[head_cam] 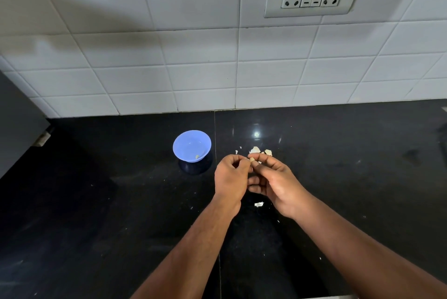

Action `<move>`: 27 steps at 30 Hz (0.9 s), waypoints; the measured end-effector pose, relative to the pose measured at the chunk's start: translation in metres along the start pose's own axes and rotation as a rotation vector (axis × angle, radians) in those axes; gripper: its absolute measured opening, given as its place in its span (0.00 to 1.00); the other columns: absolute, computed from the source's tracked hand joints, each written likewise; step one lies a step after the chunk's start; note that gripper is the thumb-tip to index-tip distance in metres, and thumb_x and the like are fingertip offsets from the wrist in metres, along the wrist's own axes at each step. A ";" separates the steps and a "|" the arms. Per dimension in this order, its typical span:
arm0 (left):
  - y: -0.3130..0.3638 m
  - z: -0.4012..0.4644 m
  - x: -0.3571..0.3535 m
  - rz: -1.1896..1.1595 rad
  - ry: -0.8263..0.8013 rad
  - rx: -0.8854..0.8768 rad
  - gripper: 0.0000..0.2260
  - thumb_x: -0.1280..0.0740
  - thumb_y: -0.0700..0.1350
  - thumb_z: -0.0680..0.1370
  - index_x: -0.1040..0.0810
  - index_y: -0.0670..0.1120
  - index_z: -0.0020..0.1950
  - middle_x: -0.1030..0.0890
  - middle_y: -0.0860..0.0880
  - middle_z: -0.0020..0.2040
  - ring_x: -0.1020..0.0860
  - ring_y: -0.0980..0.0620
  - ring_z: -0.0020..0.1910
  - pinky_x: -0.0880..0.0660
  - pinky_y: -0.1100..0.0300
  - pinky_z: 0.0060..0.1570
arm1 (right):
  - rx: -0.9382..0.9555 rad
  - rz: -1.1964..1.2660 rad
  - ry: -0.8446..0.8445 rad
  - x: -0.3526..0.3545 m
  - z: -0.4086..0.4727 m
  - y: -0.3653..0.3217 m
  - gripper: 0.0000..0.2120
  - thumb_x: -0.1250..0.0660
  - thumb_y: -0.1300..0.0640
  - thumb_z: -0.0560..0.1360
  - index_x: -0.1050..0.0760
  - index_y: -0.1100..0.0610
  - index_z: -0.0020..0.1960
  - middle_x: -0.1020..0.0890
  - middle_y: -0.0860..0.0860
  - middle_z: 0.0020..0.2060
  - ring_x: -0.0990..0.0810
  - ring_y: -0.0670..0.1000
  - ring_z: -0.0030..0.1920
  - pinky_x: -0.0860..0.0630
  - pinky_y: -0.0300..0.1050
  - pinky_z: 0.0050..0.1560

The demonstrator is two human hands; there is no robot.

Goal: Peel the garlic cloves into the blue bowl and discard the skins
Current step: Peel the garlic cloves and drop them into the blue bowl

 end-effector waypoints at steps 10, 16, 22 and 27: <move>-0.017 -0.003 0.006 0.333 -0.191 0.170 0.10 0.41 0.45 0.82 0.22 0.46 0.46 0.21 0.49 0.42 0.23 0.51 0.44 0.24 0.52 0.46 | -0.003 0.095 0.043 0.020 0.000 0.000 0.14 0.33 0.60 0.82 0.21 0.56 0.68 0.17 0.52 0.40 0.19 0.49 0.36 0.18 0.43 0.37; -0.014 -0.002 0.007 0.745 -0.199 -0.050 0.10 0.35 0.52 0.82 0.17 0.53 0.46 0.16 0.54 0.41 0.19 0.53 0.39 0.19 0.46 0.50 | 0.031 -0.061 0.151 0.026 -0.001 -0.001 0.09 0.32 0.61 0.83 0.20 0.60 0.62 0.16 0.54 0.40 0.18 0.50 0.36 0.17 0.45 0.39; 0.002 0.000 0.012 0.803 -0.087 -0.163 0.07 0.26 0.55 0.78 0.17 0.55 0.43 0.16 0.60 0.41 0.18 0.60 0.45 0.20 0.47 0.57 | 0.096 -0.255 0.192 0.027 -0.006 -0.006 0.07 0.34 0.62 0.84 0.19 0.58 0.59 0.17 0.55 0.41 0.18 0.51 0.37 0.16 0.48 0.40; 0.013 -0.002 0.008 0.454 -0.103 -0.237 0.02 0.25 0.53 0.79 0.16 0.57 0.49 0.14 0.59 0.44 0.17 0.61 0.48 0.17 0.52 0.56 | 0.123 -0.346 0.166 0.024 -0.006 -0.008 0.06 0.35 0.61 0.85 0.20 0.57 0.59 0.14 0.58 0.47 0.14 0.53 0.40 0.14 0.54 0.45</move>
Point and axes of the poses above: each hand's wrist, its own z-axis towards the middle knuckle, its own x-axis out of the back of the hand, y = z × x, the point moved 7 cm from there along z, towards the middle knuckle
